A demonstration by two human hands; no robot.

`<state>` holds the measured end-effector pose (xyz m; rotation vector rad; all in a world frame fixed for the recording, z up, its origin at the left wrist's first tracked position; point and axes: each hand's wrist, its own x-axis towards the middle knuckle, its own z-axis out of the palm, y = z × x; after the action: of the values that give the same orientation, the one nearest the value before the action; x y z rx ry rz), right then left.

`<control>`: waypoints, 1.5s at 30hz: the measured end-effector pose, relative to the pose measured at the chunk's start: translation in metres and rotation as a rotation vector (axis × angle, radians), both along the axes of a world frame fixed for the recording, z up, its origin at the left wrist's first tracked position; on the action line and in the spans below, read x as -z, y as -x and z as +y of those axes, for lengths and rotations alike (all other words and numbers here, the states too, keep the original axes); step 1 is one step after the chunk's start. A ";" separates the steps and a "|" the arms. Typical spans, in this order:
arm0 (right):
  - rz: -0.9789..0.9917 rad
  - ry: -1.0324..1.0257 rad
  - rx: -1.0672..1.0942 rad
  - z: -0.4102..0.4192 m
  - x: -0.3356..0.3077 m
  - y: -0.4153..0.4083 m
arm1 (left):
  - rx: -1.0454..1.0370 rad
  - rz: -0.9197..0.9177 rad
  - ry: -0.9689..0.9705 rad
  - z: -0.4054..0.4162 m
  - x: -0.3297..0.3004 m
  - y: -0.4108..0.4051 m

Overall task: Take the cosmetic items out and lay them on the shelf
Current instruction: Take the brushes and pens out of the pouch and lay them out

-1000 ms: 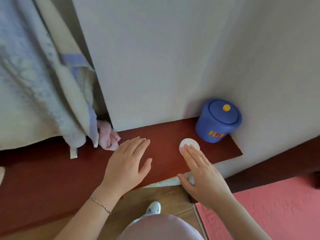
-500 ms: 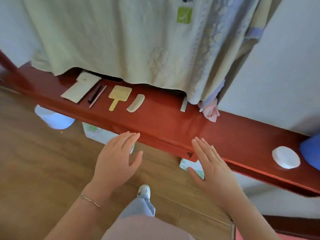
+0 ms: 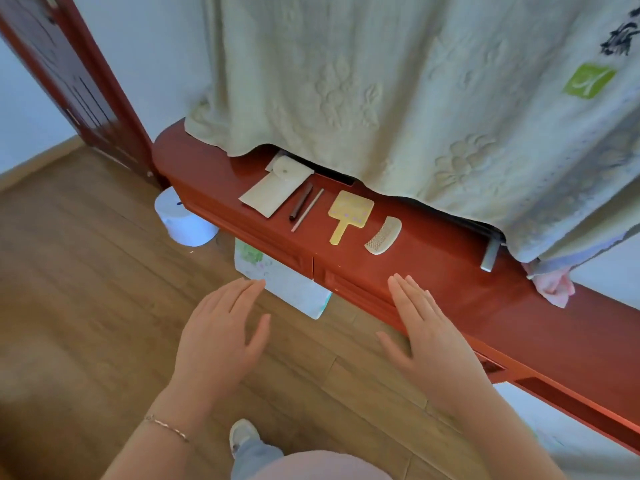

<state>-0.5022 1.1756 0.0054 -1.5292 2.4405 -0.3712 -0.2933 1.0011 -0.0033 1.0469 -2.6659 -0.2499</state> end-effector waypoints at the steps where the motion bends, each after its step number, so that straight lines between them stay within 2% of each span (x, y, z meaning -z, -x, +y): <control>1: -0.023 0.001 0.018 -0.013 0.000 -0.005 | 0.003 -0.003 -0.007 -0.015 -0.001 -0.006; 11: -0.145 -0.011 0.240 -0.122 -0.015 -0.050 | 0.106 -0.017 0.015 -0.146 -0.004 -0.047; 16: -0.161 -0.051 0.269 -0.148 -0.017 -0.057 | 0.138 -0.021 -0.017 -0.183 0.002 -0.042; 23: -0.194 -0.084 0.284 -0.188 0.003 -0.035 | 0.147 -0.055 -0.108 -0.211 0.021 -0.013; 30: -0.245 -0.101 0.210 -0.282 0.022 0.015 | 0.129 -0.107 -0.169 -0.262 0.024 0.022; 34: -0.188 -0.102 0.152 -0.335 0.041 0.053 | 0.137 -0.108 -0.227 -0.294 0.040 0.055; 38: -0.158 -0.156 0.115 -0.375 0.058 0.082 | 0.110 -0.055 -0.373 -0.312 0.060 0.102; 45: -0.069 -0.203 0.101 -0.406 0.087 0.102 | 0.202 -0.169 -0.460 -0.330 0.086 0.161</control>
<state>-0.6042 0.7694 -0.0819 -1.2932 2.4235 -0.1838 -0.4538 0.6710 -0.0896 0.9472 -2.9463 -0.8874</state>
